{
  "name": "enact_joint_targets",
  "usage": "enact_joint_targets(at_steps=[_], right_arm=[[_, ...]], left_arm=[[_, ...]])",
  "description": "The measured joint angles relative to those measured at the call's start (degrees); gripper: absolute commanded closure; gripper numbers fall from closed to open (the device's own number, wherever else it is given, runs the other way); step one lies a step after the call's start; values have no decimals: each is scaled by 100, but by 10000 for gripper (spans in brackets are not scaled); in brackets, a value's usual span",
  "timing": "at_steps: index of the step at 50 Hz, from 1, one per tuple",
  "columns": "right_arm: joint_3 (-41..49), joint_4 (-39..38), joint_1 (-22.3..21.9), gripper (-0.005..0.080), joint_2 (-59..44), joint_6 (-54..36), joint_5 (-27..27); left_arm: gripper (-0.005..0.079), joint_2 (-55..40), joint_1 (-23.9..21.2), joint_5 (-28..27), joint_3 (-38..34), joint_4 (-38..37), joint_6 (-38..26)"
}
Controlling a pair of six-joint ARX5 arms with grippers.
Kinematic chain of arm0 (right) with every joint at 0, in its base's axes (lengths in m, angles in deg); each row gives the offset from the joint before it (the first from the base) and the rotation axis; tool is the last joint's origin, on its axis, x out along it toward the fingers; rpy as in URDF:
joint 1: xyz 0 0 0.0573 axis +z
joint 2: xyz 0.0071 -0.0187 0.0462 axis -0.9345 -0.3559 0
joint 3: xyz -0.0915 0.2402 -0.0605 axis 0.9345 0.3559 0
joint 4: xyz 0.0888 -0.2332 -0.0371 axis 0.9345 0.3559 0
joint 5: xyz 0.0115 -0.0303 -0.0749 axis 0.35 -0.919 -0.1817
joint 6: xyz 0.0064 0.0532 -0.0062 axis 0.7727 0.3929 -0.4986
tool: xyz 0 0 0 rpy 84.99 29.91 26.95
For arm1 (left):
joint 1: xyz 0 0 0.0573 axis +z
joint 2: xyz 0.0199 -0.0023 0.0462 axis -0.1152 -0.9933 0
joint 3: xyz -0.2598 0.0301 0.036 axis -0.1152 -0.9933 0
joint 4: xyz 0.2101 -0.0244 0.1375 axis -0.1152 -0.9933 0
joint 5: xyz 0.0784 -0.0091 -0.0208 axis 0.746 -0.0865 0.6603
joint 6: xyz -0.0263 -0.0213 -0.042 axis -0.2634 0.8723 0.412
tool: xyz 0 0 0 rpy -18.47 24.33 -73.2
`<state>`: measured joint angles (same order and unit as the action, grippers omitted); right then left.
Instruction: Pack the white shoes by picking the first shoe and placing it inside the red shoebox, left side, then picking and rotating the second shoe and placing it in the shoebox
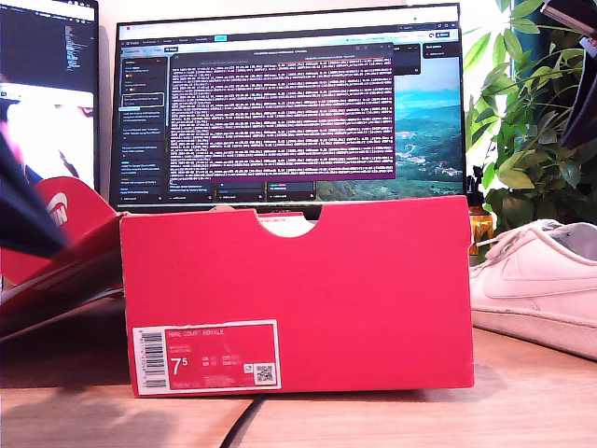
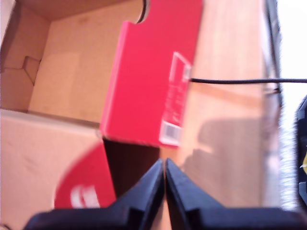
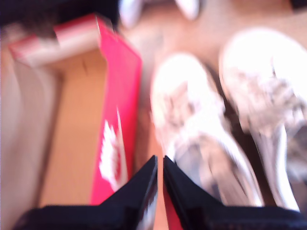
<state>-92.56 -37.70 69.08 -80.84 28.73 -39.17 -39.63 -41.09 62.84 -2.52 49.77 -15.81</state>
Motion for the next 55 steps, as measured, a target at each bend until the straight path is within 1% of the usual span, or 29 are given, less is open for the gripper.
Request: enact_joint_targets(at_steps=[5,8,12,14,22,28,35,40,43,55], right_arm=[[-72,601,168,728,-17,-420,-149],[-72,852,310,655,-26,-557,-317],[-74,1091,507,501,-72,-662,-446],[-74,1163,588,469,-98,-691,-518],[-74,1086,935,466,-219,-922,-1043],[-74,966,1091,466,-321,-1001,-1073],[-74,957,1137,460,-586,-1279,-1204],[-74,918,1145,416,-898,-1322,-1419],[-74,850,1145,413,-1060,-1329,-1545],[-74,680,1143,413,-1541,-1464,-1589]], left_arm=[[762,-354,0,291,0,271,-2],[762,-544,0,356,0,385,-2],[762,-708,0,389,0,544,-2],[762,-750,0,409,0,647,-2],[762,-822,0,483,0,887,-2],[762,-883,0,483,0,1001,-2],[762,-894,0,483,0,1054,-2],[762,-894,0,483,0,1073,-2],[762,-894,0,483,0,1075,-2],[762,-894,0,483,0,1078,-2]])
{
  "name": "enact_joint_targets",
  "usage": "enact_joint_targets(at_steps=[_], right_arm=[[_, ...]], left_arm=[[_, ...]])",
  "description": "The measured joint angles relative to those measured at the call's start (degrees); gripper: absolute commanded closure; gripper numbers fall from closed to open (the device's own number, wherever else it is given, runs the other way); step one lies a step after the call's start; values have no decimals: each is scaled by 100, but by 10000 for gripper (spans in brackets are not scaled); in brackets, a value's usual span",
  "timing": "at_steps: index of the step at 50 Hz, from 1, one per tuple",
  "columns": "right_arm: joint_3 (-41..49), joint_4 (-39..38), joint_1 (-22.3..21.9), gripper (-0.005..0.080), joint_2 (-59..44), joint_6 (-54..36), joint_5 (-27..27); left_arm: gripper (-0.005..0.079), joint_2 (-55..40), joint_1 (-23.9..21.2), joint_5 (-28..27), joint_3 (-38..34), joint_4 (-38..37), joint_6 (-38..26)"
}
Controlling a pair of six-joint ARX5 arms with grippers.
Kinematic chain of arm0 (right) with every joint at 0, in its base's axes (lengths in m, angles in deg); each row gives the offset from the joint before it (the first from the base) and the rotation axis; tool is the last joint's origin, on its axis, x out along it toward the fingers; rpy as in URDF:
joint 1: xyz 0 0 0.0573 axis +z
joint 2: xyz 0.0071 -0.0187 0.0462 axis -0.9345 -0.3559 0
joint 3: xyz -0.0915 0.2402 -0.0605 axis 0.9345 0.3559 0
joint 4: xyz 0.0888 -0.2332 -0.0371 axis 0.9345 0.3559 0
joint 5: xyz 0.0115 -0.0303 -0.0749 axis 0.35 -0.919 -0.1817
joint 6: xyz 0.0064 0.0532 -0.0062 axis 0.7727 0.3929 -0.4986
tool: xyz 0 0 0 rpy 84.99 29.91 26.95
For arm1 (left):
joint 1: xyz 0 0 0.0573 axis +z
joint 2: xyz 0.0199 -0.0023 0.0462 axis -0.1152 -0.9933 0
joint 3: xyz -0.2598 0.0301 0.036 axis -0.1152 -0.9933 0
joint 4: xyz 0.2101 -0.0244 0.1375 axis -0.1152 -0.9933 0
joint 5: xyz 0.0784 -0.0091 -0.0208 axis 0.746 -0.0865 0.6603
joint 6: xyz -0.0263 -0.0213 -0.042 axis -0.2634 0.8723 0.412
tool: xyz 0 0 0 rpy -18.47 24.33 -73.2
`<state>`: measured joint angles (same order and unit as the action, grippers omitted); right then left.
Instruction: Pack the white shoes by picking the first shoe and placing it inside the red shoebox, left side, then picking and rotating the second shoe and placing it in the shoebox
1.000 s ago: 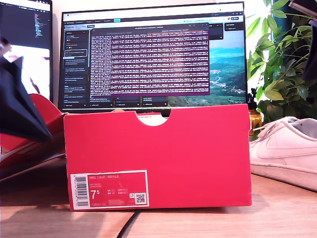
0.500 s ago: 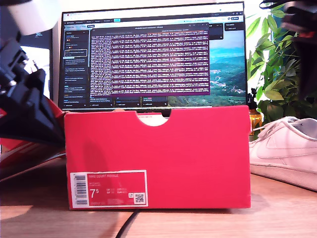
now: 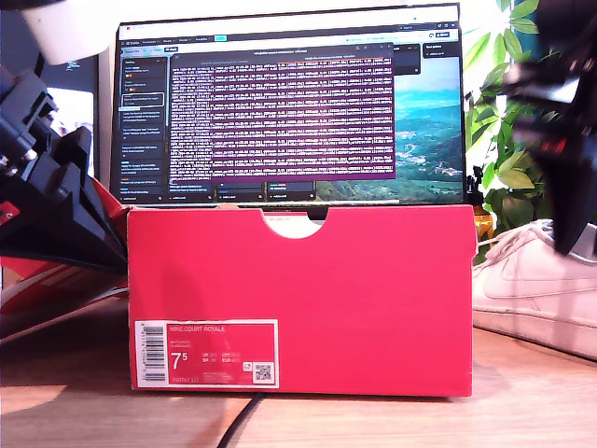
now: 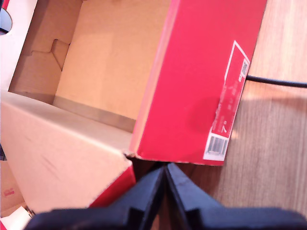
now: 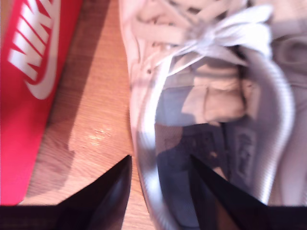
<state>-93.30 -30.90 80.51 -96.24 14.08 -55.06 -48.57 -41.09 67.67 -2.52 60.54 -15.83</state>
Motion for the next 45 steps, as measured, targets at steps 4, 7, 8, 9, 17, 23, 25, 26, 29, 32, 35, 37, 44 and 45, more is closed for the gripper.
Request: enact_joint_targets(at_steps=[4,7,8,9,17,23,25,26,29,32,35,37,44,45], right_arm=[[0,-7,0,413,-216,-9,7],[0,-20,0,416,-391,-37,9],[0,-24,0,421,-450,-37,7],[-2,-39,0,427,-503,-131,7],[-17,-168,4,779,-741,-142,17],[-17,-278,9,765,-748,-59,55],[-17,-332,17,765,-748,-44,55],[-17,-348,24,765,-748,63,52],[-22,-361,39,765,-756,184,70],[-90,-232,74,765,-765,247,157],[-240,-50,92,765,-767,498,256],[-361,33,125,765,-767,647,452],[-767,105,201,765,-750,1128,769],[-811,118,221,765,-739,1128,769]], left_arm=[[762,0,0,0,0,0,0],[762,0,0,0,0,0,0],[762,0,0,0,0,0,0],[762,0,0,0,0,0,0],[762,0,0,0,0,0,0],[762,0,0,0,0,2,0],[762,0,0,0,0,2,0],[762,0,0,0,0,2,0],[762,0,0,0,0,2,0],[762,0,0,0,0,4,0],[762,0,0,0,0,2,0],[762,0,0,0,0,2,0],[762,0,0,0,0,2,0],[762,0,0,0,0,0,0]])
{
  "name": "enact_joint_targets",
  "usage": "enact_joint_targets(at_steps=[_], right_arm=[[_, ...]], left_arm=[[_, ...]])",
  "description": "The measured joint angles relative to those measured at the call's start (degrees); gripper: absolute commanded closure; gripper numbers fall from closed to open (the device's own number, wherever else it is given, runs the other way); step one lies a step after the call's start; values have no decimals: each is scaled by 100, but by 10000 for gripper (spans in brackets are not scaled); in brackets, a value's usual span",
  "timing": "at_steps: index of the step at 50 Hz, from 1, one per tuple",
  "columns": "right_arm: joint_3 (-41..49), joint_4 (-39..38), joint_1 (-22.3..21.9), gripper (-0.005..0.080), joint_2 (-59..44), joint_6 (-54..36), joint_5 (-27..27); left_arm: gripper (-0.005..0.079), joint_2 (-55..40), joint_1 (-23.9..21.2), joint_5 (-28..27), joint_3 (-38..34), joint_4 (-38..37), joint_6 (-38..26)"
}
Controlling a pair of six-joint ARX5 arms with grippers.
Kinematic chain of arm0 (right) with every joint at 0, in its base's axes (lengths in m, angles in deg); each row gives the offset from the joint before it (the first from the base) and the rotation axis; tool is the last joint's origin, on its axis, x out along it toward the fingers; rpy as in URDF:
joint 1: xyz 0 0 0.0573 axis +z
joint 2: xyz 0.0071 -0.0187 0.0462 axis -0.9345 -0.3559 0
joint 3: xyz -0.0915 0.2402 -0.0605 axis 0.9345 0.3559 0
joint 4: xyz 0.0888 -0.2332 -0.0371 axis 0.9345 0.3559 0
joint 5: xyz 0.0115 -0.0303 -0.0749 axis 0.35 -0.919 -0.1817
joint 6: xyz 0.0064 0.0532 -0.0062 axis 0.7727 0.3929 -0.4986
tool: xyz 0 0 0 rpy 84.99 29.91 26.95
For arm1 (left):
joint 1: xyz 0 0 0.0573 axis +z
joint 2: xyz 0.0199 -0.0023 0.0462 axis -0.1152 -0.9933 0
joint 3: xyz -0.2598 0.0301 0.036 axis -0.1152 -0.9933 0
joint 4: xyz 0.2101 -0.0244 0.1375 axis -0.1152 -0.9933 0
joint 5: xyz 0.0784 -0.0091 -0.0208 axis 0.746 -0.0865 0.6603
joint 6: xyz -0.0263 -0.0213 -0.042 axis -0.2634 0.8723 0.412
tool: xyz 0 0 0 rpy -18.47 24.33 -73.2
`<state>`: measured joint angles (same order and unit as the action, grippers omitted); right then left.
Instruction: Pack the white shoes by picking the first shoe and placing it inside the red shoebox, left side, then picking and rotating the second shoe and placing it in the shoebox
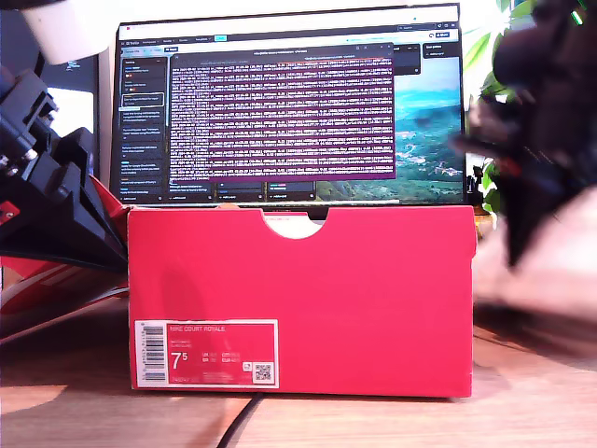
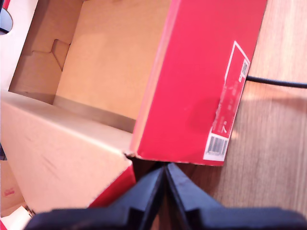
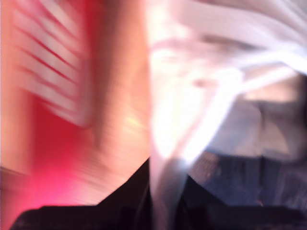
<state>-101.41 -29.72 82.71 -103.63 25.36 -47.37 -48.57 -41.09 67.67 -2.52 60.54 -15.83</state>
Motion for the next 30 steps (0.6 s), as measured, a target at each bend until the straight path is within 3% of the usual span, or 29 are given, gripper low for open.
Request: enact_joint_targets(at_steps=[16,19,30], right_arm=[[-157,74,48,765,975,1327,221],[-168,-107,98,765,1187,1373,254],[-243,-1261,616,765,1438,2940,815]], left_arm=[[762,0,0,0,0,-28,0],[762,0,0,2,0,-28,0],[762,0,0,2,0,-31,0]])
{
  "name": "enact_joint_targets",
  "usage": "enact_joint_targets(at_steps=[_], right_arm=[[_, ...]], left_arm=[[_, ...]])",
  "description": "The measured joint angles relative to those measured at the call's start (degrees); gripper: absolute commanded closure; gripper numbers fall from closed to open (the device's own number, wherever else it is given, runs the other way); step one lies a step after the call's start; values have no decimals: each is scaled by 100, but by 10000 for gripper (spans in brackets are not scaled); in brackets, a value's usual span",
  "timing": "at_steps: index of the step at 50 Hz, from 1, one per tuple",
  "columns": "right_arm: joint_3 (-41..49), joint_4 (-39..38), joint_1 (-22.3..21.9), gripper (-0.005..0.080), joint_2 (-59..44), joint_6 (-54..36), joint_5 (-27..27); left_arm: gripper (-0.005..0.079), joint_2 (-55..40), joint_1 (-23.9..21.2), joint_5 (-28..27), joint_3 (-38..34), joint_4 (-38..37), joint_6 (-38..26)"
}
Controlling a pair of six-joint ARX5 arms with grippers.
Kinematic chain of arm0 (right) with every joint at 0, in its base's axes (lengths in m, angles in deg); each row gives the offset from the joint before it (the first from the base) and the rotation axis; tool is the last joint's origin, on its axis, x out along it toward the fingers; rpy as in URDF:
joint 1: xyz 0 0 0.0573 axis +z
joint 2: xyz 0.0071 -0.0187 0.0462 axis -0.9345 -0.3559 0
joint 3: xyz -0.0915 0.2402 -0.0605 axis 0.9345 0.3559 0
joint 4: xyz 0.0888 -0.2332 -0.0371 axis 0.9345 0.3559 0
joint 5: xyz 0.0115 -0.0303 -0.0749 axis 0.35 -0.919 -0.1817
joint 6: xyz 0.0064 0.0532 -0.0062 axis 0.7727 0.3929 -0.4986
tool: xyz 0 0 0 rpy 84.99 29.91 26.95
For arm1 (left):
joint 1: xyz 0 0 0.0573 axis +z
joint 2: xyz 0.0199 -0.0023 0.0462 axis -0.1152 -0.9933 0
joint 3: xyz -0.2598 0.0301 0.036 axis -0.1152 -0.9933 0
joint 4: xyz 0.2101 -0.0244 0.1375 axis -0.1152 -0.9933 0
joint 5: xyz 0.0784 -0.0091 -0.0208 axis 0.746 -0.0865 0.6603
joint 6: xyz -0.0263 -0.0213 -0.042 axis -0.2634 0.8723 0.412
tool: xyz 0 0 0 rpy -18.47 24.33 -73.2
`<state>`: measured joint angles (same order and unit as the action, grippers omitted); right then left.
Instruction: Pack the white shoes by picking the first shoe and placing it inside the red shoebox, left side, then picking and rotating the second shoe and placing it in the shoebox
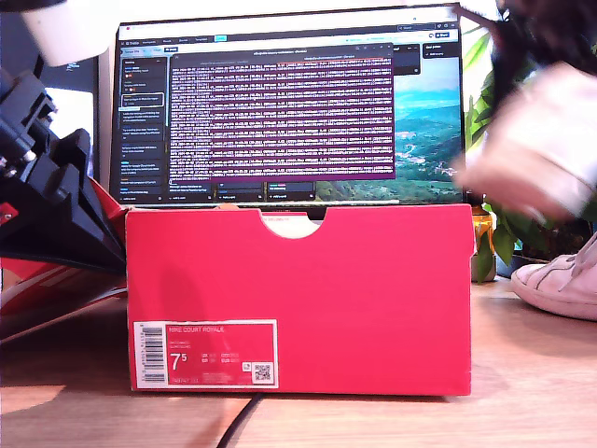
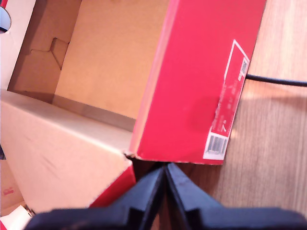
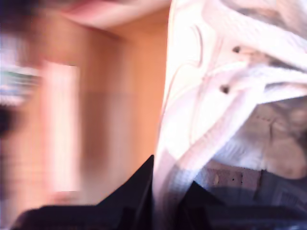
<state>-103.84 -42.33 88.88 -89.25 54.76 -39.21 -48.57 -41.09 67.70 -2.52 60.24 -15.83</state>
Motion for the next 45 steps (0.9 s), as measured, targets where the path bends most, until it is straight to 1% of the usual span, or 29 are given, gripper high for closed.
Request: enact_joint_targets(at_steps=[7,9,11,13,18,23,32,39,45], right_arm=[[0,-719,540,765,-2,487,33],[0,-933,686,765,-9,498,33],[0,-1178,828,765,-20,739,33],[-2,-1386,955,765,-39,739,33],[-13,-1746,1233,765,-162,905,33],[-20,-1943,1436,765,-446,938,9],[-20,-2111,1641,765,-1102,1056,-205],[-20,-2135,1641,765,-1370,1062,-321],[-20,-2361,1637,765,-1512,1060,-356]], left_arm=[[762,0,0,-2,0,0,0],[762,0,0,0,0,0,0],[762,0,0,-2,0,0,0],[762,0,0,-2,0,0,0],[762,0,0,0,0,0,0],[762,0,0,0,0,0,0],[762,0,0,-2,0,0,0],[762,0,0,-2,0,-2,0],[762,0,0,0,0,-2,0]])
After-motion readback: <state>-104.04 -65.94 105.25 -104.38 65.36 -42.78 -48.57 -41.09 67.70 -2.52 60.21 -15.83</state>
